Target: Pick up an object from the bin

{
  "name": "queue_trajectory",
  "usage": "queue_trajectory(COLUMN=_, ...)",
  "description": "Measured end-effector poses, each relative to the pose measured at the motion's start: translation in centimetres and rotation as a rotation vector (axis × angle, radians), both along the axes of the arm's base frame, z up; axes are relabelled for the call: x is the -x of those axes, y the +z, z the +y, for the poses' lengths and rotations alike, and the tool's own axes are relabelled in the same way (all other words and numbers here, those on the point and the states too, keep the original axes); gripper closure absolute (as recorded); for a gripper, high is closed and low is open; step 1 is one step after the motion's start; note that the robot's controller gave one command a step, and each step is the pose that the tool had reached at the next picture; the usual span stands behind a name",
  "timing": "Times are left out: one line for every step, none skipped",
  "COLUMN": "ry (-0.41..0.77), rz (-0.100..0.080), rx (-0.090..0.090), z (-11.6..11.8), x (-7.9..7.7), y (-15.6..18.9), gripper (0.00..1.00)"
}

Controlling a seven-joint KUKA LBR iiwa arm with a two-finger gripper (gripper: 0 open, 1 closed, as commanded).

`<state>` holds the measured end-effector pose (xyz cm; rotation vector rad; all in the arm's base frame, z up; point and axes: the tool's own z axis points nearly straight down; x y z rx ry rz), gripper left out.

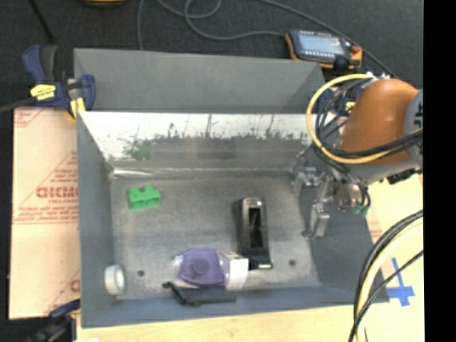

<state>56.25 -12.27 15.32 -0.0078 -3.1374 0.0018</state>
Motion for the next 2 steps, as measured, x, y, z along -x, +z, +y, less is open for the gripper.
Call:
queue_trajectory(ry=0.003, rz=-0.008, rx=0.002, z=0.0, x=-0.2, y=0.5, gripper=0.00)
queue_trajectory(ry=0.106, rz=-0.011, rx=0.002, z=4.4, x=0.2, y=-4.5, gripper=0.00)
